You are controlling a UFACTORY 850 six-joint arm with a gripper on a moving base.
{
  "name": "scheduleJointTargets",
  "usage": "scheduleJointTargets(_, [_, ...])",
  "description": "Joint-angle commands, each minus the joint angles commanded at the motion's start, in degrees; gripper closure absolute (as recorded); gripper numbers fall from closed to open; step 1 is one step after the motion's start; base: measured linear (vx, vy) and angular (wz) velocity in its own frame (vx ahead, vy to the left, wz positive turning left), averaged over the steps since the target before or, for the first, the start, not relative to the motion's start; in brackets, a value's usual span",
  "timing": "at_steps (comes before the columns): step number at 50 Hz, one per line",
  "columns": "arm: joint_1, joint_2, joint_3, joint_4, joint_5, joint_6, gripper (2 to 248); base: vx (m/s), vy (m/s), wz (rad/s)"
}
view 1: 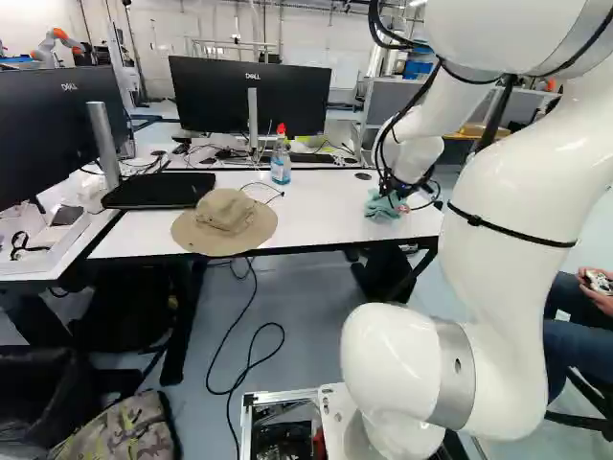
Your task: Clean the table with the green towel
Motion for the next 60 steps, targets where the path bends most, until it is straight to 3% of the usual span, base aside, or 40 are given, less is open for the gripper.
scheduleJointTargets(24, [4.39,6.18,2.99,1.77,-11.01,0.00,197,0.000,0.000,0.000])
scheduleJointTargets(35, [5.42,9.04,4.18,1.94,-15.95,0.00,197,0.000,0.000,0.000])
scheduleJointTargets(60, [5.48,9.87,4.22,1.94,-16.28,0.00,197,0.000,0.000,0.000])
